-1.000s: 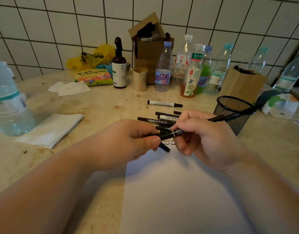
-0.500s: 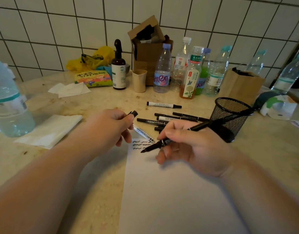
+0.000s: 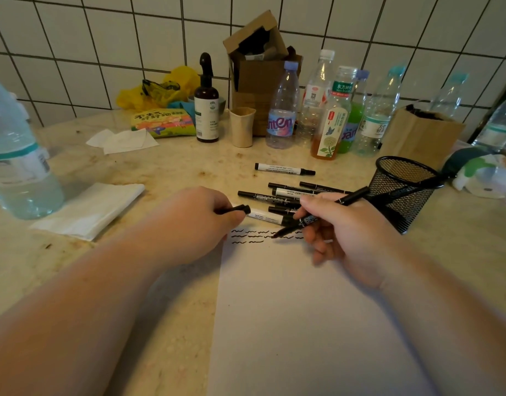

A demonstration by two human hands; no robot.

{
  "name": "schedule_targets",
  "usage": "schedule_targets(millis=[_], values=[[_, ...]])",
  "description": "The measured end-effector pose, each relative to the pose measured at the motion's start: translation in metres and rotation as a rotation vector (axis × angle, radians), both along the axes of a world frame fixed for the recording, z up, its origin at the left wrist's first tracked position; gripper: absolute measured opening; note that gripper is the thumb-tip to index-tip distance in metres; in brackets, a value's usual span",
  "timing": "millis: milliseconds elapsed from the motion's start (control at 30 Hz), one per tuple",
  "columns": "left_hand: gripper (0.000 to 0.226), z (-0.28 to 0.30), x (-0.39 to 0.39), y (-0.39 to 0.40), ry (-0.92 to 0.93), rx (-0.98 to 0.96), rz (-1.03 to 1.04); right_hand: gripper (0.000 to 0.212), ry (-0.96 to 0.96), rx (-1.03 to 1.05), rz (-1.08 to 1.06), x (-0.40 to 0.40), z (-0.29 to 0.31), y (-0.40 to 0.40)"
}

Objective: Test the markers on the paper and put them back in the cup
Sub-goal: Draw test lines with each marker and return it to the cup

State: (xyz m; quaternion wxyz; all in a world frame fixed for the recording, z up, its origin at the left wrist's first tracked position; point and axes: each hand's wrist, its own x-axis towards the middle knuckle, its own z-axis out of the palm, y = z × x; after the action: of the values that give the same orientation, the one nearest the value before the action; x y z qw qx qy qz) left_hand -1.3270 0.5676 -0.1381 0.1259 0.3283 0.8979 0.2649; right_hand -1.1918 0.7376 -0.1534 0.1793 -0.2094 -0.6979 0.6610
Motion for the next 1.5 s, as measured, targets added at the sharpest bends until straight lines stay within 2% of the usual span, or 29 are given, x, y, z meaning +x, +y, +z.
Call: schedule_targets(millis=[233, 767, 1133, 1333, 1500], values=[[0.037, -0.003, 0.0, 0.0, 0.072, -0.07, -0.025, 0.017, -0.053, 0.054, -0.029, -0.001, -0.003, -0.002], [0.04, -0.005, -0.001, 0.0, 0.086, -0.057, -0.031, 0.017, -0.088, 0.144, -0.055, -0.003, -0.004, -0.005], [0.039, -0.004, -0.001, 0.0, 0.066, -0.063, -0.032, 0.016, -0.097, 0.115, -0.124, -0.001, -0.004, 0.002], [0.028, -0.003, 0.003, -0.002, 0.091, -0.053, -0.084, 0.016, -0.005, 0.101, -0.206, 0.0, 0.001, 0.006], [0.017, -0.005, 0.006, -0.002, 0.081, -0.001, -0.206, 0.023, 0.119, -0.005, -0.108, 0.001, 0.005, 0.001]])
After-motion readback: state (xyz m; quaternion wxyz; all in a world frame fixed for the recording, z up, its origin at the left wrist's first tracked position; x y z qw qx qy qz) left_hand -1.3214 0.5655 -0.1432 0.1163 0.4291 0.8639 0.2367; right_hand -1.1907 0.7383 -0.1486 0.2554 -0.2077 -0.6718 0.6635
